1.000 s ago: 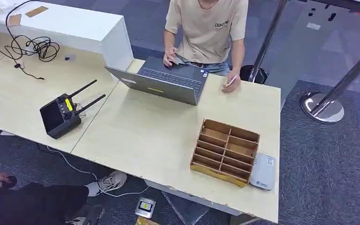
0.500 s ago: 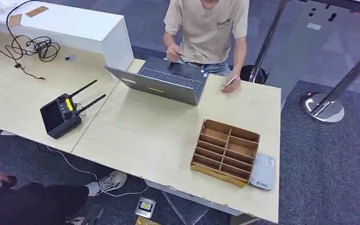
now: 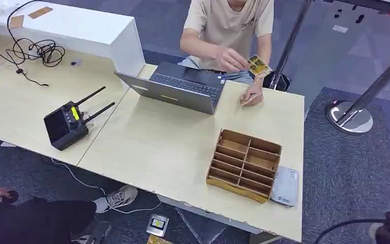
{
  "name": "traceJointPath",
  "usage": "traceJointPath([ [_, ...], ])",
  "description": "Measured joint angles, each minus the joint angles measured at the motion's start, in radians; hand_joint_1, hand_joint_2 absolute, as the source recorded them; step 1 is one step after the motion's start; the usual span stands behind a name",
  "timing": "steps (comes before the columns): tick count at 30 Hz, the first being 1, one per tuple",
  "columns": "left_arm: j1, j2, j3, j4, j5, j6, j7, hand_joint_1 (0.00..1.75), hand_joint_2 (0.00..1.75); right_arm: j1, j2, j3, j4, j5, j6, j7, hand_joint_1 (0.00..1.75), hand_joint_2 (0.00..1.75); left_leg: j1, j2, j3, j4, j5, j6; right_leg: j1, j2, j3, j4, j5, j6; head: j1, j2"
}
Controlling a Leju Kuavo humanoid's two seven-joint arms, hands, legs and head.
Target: Pass the card to the sensor for recognition and then transmit it.
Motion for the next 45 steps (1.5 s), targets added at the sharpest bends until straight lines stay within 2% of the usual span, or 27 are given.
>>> traceJointPath([
  [8, -0.005, 0.000, -0.010, 0.000, -0.019, -0.016, 0.007, 0.00, 1.75, -0.148, -0.024, 0.249, -0.023, 0.079, 0.116, 0.054, 0.00, 1.75, 0.000, 0.000, 0.000, 0.000, 0.000, 0.000, 0.000, 0.000, 0.001, 0.000, 0.000, 0.000, 0.000, 0.000],
  [12, -0.007, 0.000, -0.023, 0.000, -0.031, -0.022, 0.023, 0.00, 1.75, -0.208, -0.030, 0.357, 0.031, 0.079, 0.173, 0.057, 0.00, 1.75, 0.001, 0.000, 0.000, 0.000, 0.000, 0.000, 0.000, 0.000, 0.000, 0.000, 0.000, 0.000, 0.000, 0.000],
  [19, -0.010, 0.000, -0.040, 0.000, -0.048, -0.033, 0.022, 0.00, 1.75, -0.297, -0.031, 0.489, 0.172, 0.074, 0.206, 0.037, 0.00, 1.75, 0.001, 0.000, 0.000, 0.000, 0.000, 0.000, 0.001, 0.000, 0.000, 0.000, 0.000, 0.000, 0.000, 0.000],
  [25, -0.010, 0.000, -0.054, 0.000, -0.054, -0.033, 0.015, 0.00, 1.75, -0.346, -0.030, 0.558, 0.296, 0.117, 0.193, 0.031, 0.00, 1.75, 0.001, 0.000, 0.000, 0.000, 0.000, 0.000, 0.001, -0.001, 0.000, 0.000, 0.000, 0.000, 0.000, 0.000],
  [34, -0.011, 0.000, -0.072, 0.000, -0.057, -0.033, -0.001, 0.00, 1.75, -0.382, -0.029, 0.641, 0.432, 0.393, 0.038, 0.064, 0.00, 1.75, 0.001, 0.000, 0.000, 0.000, 0.000, 0.000, 0.001, -0.001, 0.000, 0.000, 0.000, 0.000, 0.000, 0.000],
  [39, -0.015, 0.000, -0.078, 0.000, -0.058, -0.033, -0.001, 0.00, 1.75, -0.383, -0.021, 0.662, 0.474, 0.448, 0.000, 0.066, 0.00, 1.75, 0.001, 0.000, 0.000, 0.000, 0.000, 0.000, 0.001, 0.000, -0.001, 0.000, 0.000, 0.000, 0.000, 0.000],
  [40, -0.015, 0.000, -0.079, 0.000, -0.058, -0.033, -0.001, 0.00, 1.75, -0.383, -0.021, 0.665, 0.480, 0.451, -0.001, 0.065, 0.26, 1.75, 0.001, 0.000, 0.000, 0.000, 0.000, 0.000, 0.001, 0.000, -0.001, 0.000, 0.000, 0.000, 0.000, 0.000],
  [41, -0.016, -0.001, -0.079, 0.000, -0.059, -0.033, -0.001, 0.00, 1.75, -0.383, -0.021, 0.669, 0.486, 0.453, -0.001, 0.063, 1.75, 1.75, 0.001, 0.000, 0.000, 0.000, 0.000, 0.000, 0.001, 0.000, -0.001, 0.000, 0.000, 0.000, 0.000, 0.000],
  [45, -0.019, 0.000, -0.080, 0.000, -0.061, -0.033, -0.001, 0.00, 1.75, -0.382, -0.020, 0.677, 0.501, 0.454, -0.001, 0.053, 1.75, 1.75, 0.001, 0.000, 0.000, 0.000, 0.000, 0.000, 0.001, 0.000, -0.001, 0.000, 0.000, 0.000, 0.000, 0.000],
])
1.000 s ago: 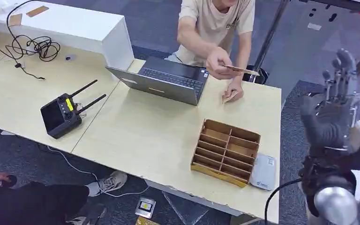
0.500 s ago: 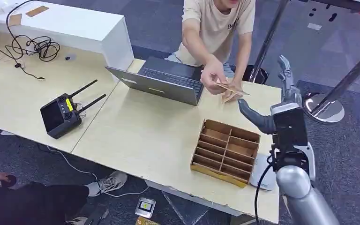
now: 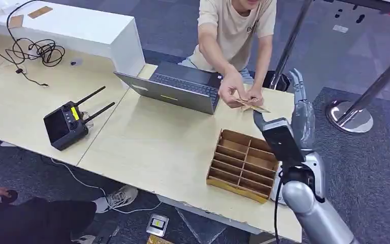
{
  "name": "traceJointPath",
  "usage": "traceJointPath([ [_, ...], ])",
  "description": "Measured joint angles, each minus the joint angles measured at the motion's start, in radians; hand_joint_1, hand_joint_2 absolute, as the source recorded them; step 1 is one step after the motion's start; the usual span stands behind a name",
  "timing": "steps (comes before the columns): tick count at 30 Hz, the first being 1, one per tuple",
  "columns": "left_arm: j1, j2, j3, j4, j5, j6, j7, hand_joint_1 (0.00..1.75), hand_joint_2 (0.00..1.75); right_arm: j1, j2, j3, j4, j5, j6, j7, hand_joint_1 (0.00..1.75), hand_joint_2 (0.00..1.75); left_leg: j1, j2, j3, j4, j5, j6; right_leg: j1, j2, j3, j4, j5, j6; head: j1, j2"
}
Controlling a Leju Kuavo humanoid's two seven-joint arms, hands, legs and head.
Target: Pass the card to the sensor for recognition and then transmit it.
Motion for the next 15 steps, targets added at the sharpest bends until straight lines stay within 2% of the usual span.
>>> traceJointPath([
  [15, -0.006, 0.000, -0.006, 0.000, -0.003, 0.001, 0.000, 0.00, 1.75, 0.002, 0.000, 0.022, 0.024, -0.003, 0.009, -0.014, 1.75, 1.75, 0.000, 0.000, 0.000, 0.000, 0.000, 0.000, 0.000, 0.000, 0.000, 0.000, 0.000, 0.000, 0.000, 0.000],
])
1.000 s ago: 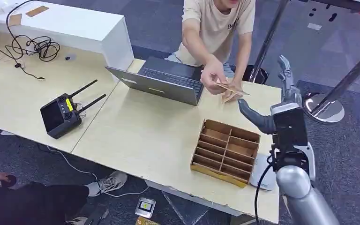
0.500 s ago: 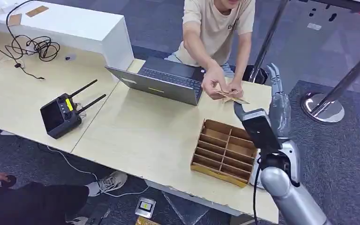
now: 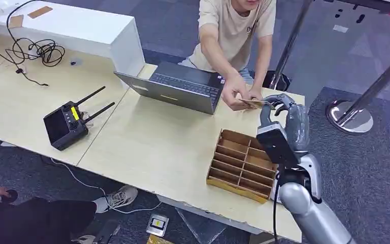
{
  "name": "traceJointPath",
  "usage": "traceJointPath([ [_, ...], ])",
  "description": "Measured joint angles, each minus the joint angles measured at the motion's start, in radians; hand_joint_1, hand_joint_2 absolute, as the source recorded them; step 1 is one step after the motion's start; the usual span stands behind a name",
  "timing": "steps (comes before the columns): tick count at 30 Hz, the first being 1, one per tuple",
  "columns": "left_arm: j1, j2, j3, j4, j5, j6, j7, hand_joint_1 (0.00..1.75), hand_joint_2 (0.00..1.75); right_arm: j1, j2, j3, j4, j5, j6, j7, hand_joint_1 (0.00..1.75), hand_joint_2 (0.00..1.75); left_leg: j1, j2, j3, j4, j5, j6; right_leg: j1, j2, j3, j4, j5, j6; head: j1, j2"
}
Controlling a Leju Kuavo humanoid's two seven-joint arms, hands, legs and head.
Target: Pass the card to the sensor for recognition and then transmit it.
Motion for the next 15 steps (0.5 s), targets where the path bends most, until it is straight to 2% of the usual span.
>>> traceJointPath([
  [15, -0.001, 0.000, -0.002, 0.000, -0.002, 0.003, 0.000, 0.00, 1.75, 0.006, 0.000, 0.001, 0.003, -0.041, 0.003, -0.018, 1.75, 1.75, 0.000, 0.000, 0.000, 0.000, 0.000, 0.000, 0.000, 0.000, 0.000, 0.000, 0.000, 0.000, 0.000, 0.000],
])
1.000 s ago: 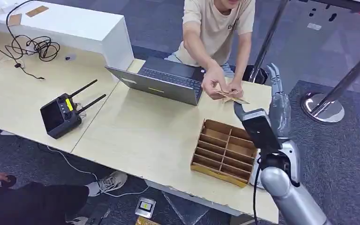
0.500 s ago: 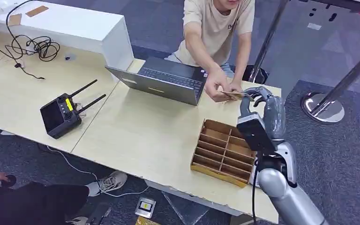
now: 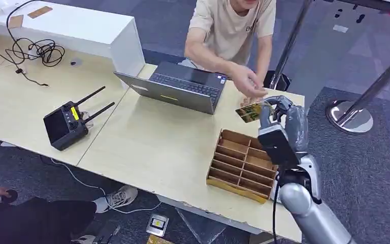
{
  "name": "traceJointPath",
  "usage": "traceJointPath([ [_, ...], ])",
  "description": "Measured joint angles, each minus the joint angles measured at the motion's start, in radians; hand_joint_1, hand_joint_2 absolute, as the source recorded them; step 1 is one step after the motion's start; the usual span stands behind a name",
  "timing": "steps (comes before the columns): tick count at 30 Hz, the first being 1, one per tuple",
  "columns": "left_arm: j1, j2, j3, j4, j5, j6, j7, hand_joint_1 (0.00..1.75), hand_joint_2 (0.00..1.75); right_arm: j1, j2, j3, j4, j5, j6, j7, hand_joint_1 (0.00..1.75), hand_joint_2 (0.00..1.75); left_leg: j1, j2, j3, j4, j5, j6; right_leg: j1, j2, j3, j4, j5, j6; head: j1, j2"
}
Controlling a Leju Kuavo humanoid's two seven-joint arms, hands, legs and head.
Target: Pass the card to the sensor for recognition and then transmit it.
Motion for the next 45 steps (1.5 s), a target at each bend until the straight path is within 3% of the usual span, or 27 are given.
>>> traceJointPath([
  [13, 0.005, 0.000, -0.004, 0.000, 0.019, 0.012, -0.017, 0.00, 1.75, 0.088, -0.016, -0.043, -0.083, -0.048, -0.034, 0.026, 1.75, 1.75, 0.000, 0.000, 0.000, 0.000, 0.000, 0.000, 0.000, 0.000, 0.000, 0.000, 0.000, 0.000, 0.000, 0.000],
  [19, 0.016, 0.000, -0.004, 0.000, 0.037, 0.018, -0.019, 0.00, 1.75, 0.188, -0.040, -0.116, -0.143, -0.184, -0.032, 0.020, 1.75, 1.75, 0.000, 0.000, 0.000, 0.000, 0.000, 0.000, 0.000, 0.000, -0.001, 0.000, 0.000, 0.000, 0.000, 0.000],
  [27, 0.021, 0.002, -0.004, 0.000, 0.053, 0.027, -0.022, 0.00, 1.75, 0.290, -0.080, -0.232, -0.149, -0.228, -0.036, 0.006, 1.75, 1.75, 0.000, 0.000, 0.000, 0.000, 0.000, 0.000, 0.000, 0.001, -0.001, -0.001, 0.000, 0.000, 0.000, 0.000],
  [36, 0.020, 0.002, -0.004, 0.000, 0.065, 0.029, -0.018, 0.00, 1.75, 0.357, -0.108, -0.340, -0.087, -0.214, -0.042, 0.004, 1.75, 1.75, 0.000, 0.000, -0.001, 0.000, 0.000, 0.000, 0.000, 0.000, -0.001, -0.001, 0.000, 0.000, 0.000, 0.000],
  [45, 0.020, 0.002, -0.004, 0.000, 0.076, 0.033, -0.018, 0.00, 1.75, 0.375, -0.109, -0.411, 0.043, -0.340, 0.023, -0.067, 1.75, 1.75, 0.000, 0.000, 0.000, 0.000, 0.000, 0.000, 0.000, 0.000, -0.001, -0.001, 0.000, 0.000, 0.000, 0.000],
])
